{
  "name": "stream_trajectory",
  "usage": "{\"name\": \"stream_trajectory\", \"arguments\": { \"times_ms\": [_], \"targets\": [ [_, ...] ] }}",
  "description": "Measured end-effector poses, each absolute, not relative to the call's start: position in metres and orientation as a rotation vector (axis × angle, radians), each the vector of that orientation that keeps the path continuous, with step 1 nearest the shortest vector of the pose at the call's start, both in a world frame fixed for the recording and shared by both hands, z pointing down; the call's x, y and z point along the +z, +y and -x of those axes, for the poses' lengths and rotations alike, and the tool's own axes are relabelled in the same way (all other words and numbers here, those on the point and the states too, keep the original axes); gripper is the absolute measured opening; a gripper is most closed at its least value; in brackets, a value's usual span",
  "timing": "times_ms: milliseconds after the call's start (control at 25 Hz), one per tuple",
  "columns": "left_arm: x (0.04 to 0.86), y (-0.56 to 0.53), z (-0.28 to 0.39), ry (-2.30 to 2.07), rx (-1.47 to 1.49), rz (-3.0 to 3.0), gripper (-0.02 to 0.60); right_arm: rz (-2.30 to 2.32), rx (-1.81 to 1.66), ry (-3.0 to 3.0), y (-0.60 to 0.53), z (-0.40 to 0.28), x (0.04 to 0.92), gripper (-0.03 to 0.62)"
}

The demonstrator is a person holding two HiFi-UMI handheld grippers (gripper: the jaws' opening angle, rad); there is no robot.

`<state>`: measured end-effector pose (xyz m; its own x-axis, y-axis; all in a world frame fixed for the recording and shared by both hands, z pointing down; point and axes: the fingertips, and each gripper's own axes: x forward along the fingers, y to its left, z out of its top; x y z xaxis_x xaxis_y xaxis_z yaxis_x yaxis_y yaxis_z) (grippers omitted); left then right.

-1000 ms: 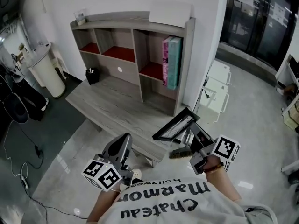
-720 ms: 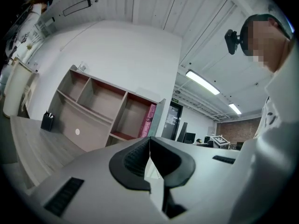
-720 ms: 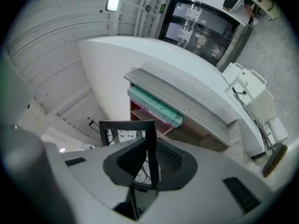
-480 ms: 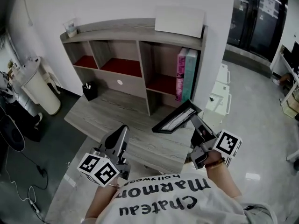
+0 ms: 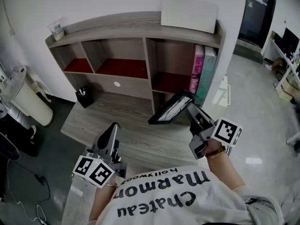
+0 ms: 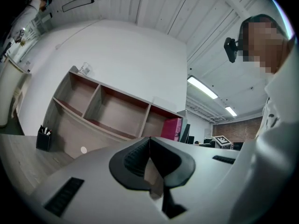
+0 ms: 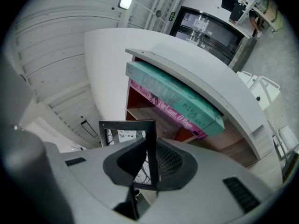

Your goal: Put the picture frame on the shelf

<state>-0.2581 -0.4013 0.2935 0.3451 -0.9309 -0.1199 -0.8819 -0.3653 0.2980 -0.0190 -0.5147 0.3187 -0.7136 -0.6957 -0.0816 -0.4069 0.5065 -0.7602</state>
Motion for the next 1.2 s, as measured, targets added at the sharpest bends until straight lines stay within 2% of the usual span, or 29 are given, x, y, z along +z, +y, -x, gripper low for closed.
{"name": "stream_trajectory", "arguments": {
  "times_ms": [440,1200],
  "targets": [
    [0.307,-0.435,0.306,-1.572,-0.442,-2.42,0.017,1.236,-0.757,2.478,-0.557,0.05,0.305,0.071],
    [0.313,-0.44,0.303,-1.441,-0.531,-2.444,0.017,1.948,-0.457,2.346,-0.604,0.041,0.299,0.071]
  ]
}}
